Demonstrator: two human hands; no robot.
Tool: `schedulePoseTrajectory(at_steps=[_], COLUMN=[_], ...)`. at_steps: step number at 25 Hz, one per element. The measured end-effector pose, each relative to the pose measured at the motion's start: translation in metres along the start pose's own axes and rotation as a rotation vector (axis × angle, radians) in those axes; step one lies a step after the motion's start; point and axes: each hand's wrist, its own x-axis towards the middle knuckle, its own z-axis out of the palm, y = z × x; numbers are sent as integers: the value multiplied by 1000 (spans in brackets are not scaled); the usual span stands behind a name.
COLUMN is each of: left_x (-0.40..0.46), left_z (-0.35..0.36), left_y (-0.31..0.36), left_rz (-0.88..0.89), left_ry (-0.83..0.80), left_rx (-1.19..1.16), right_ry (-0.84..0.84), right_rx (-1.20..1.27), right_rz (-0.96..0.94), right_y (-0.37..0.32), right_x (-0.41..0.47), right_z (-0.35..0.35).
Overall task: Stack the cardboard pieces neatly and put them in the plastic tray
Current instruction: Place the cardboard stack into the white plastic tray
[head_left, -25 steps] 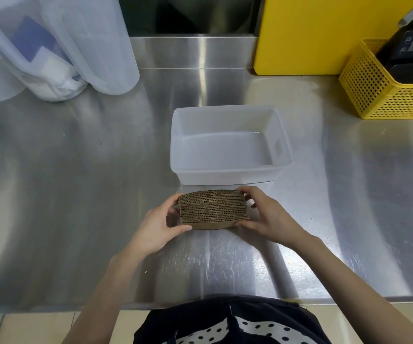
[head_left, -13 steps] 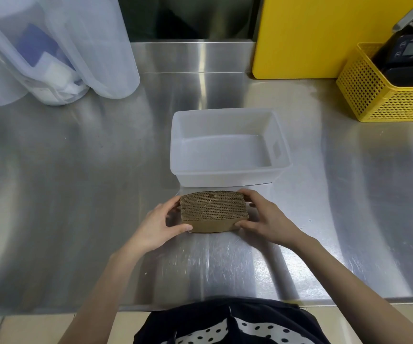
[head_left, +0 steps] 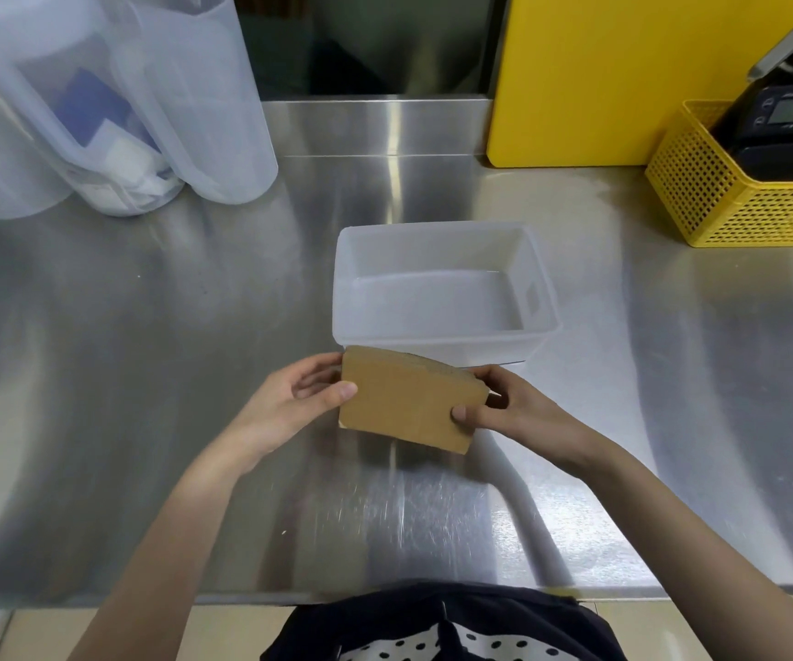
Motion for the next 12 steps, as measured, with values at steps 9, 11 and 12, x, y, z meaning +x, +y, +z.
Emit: schedulePoseTrajectory(at_steps=[9, 11, 12], left_x=[22, 31, 35], left_z=[-21, -26, -29], left_y=[50, 64, 69], left_rz=[60, 71, 73], left_ry=[43, 37, 25], left_rx=[88, 125, 145], right_ry=[9, 17, 21], right_rx=[-35, -47, -59], right_rz=[-55, -60, -60], right_y=[-43, -52, -56], right_x=[8, 14, 17], right_z=[-15, -21, -23])
